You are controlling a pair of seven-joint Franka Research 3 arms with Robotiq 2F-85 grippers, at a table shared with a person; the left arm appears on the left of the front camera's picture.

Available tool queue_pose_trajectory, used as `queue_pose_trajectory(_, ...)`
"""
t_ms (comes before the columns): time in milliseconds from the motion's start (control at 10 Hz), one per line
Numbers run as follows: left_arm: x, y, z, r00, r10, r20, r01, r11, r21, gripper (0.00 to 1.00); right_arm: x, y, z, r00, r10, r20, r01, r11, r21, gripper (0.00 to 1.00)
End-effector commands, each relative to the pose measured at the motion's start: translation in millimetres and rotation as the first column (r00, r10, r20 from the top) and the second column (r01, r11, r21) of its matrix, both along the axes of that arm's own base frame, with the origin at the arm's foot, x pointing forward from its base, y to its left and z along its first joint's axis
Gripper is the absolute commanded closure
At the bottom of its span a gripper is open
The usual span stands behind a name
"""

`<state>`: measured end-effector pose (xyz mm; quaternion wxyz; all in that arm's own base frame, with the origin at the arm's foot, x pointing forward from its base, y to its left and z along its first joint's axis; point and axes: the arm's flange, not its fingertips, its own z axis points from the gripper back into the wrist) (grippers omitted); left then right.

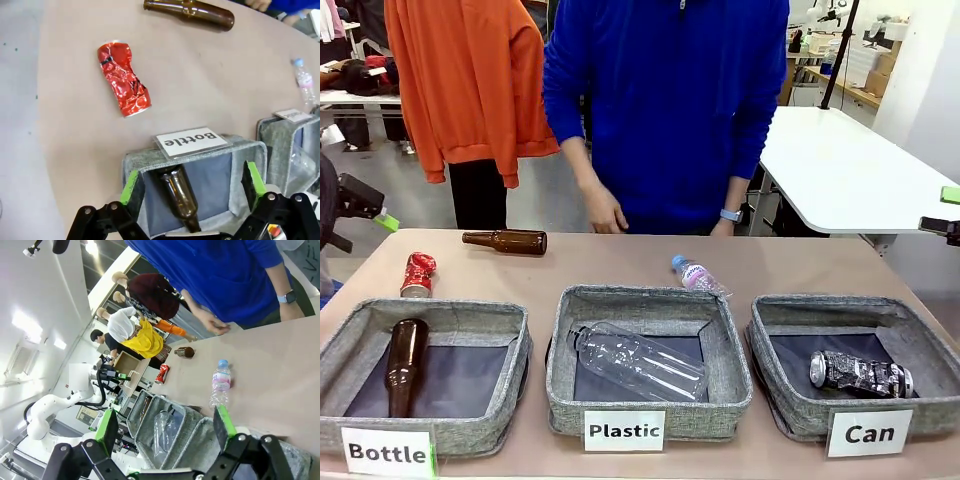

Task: Sort the can waste into the basket.
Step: Pick up the can waste from the table and place it in the right Fabric basket.

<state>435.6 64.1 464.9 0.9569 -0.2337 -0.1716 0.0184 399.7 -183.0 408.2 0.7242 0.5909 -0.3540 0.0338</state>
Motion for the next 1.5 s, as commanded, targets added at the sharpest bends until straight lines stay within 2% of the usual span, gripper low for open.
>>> queue_pose_trajectory(0, -9, -2, 4, 1.0, -0.028, -0.003, 0.028, 0.999, -0.044, 0.0, -1, -3, 1, 1.0, 0.016, 0.016, -0.015, 1.0, -0.013, 0.0)
queue_pose_trajectory(200, -1, -1, 1, 1.0, -0.008, -0.001, 0.008, 1.0, -0.015, 0.0, -1, -3, 1, 1.0, 0.016, 0.016, -0.015, 1.0, -0.013, 0.0)
queue_pose_trajectory(300, 31, -1, -6, 0.996, 0.002, -0.094, -0.001, 1.0, 0.012, 0.0, -1, -3, 1, 1.0, 0.016, 0.016, -0.015, 1.0, -0.013, 0.0)
queue_pose_trajectory(400, 59, -5, -11, 0.99, 0.012, -0.137, -0.011, 1.0, 0.008, 0.0, -1, -3, 1, 1.0, 0.016, 0.016, -0.015, 1.0, -0.013, 0.0)
queue_pose_trajectory(600, 112, -12, -26, 0.981, 0.067, -0.181, -0.071, 0.997, -0.015, 0.0, -1, -3, 1, 1.0, 0.016, 0.016, -0.015, 1.0, -0.013, 0.0)
queue_pose_trajectory(700, 117, -10, -32, 0.975, 0.075, -0.21, -0.077, 0.997, -0.005, 0.0, -1, -3, 1, 1.0, 0.016, 0.016, -0.015, 1.0, -0.013, 0.0)
queue_pose_trajectory(900, 86, 31, -14, 0.95, -0.099, -0.296, 0.072, 0.992, -0.1, 0.0, -1, -3, 1, 1.0, 0.016, 0.016, -0.015, 1.0, -0.013, 0.0)
queue_pose_trajectory(1000, 66, 51, -7, 0.956, -0.068, -0.287, 0.048, 0.996, -0.078, 0.0, -1, -3, 1, 1.0, 0.016, 0.016, -0.015, 1.0, -0.013, 0.0)
queue_pose_trajectory(1100, 33, 74, -3, 0.956, -0.053, -0.289, 0.041, 0.998, -0.046, 0.0, -1, -3, 1, 1.0, 0.016, 0.016, -0.015, 1.0, -0.013, 0.0)
queue_pose_trajectory(1200, 2, 93, 0, 0.964, -0.062, -0.259, 0.057, 0.998, -0.027, 0.0, -1, -3, 1, 1.0, 0.016, 0.016, -0.015, 1.0, -0.013, 0.0)
queue_pose_trajectory(1300, -25, 112, 3, 0.976, -0.042, -0.215, 0.034, 0.999, -0.039, 0.0, -1, -3, 1, 1.0, 0.016, 0.016, -0.015, 1.0, -0.013, 0.0)
queue_pose_trajectory(1400, -47, 139, 6, 0.984, -0.031, -0.176, 0.011, 0.994, -0.11, 0.0, -1, -3, 1, 1.0, 0.016, 0.016, -0.015, 1.0, -0.013, 0.0)
